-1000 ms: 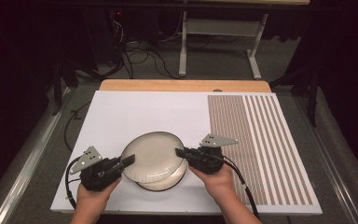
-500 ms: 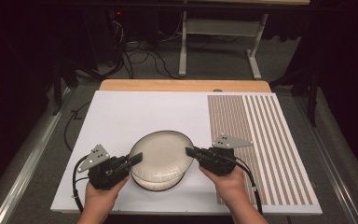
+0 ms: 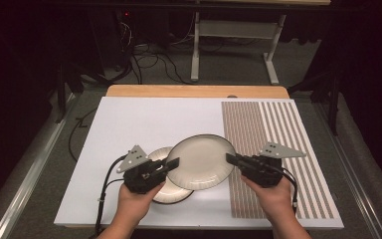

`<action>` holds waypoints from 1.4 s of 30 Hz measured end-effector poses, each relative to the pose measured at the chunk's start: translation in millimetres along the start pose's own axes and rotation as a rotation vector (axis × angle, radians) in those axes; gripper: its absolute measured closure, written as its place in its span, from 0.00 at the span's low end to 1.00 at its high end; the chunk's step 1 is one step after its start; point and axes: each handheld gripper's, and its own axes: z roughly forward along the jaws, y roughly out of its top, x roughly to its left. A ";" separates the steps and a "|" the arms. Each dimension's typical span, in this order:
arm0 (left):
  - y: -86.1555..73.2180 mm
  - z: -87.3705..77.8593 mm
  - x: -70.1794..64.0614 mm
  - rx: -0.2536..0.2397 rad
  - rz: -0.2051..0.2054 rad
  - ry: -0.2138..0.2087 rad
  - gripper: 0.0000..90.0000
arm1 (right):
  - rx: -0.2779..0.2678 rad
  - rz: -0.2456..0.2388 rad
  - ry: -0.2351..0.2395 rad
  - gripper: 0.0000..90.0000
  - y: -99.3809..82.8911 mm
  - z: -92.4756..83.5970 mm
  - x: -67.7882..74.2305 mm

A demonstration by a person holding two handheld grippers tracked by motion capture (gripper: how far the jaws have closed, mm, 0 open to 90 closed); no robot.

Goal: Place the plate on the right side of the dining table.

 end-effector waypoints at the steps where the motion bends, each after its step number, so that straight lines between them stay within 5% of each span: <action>1: 1.5 5.7 -2.5 0.003 0.004 -0.007 0.89 | 0.000 0.003 -0.008 0.97 -1.0 -5.1 -3.6; 14: 18.8 66.1 -24.4 0.057 0.027 -0.050 0.89 | -0.038 0.054 -0.096 0.97 -14.8 -49.8 -41.4; 22: 23.0 99.1 -37.2 0.091 0.044 -0.036 0.86 | -0.062 0.081 -0.165 0.97 -22.7 -71.4 -59.8; 36: 31.6 155.8 -53.7 0.139 0.033 -0.039 0.84 | -0.093 0.149 -0.244 0.97 -36.8 -97.7 -91.1; 42: 29.2 179.2 -59.7 0.157 -0.009 -0.038 0.83 | -0.090 0.181 -0.277 0.97 -45.1 -103.5 -105.1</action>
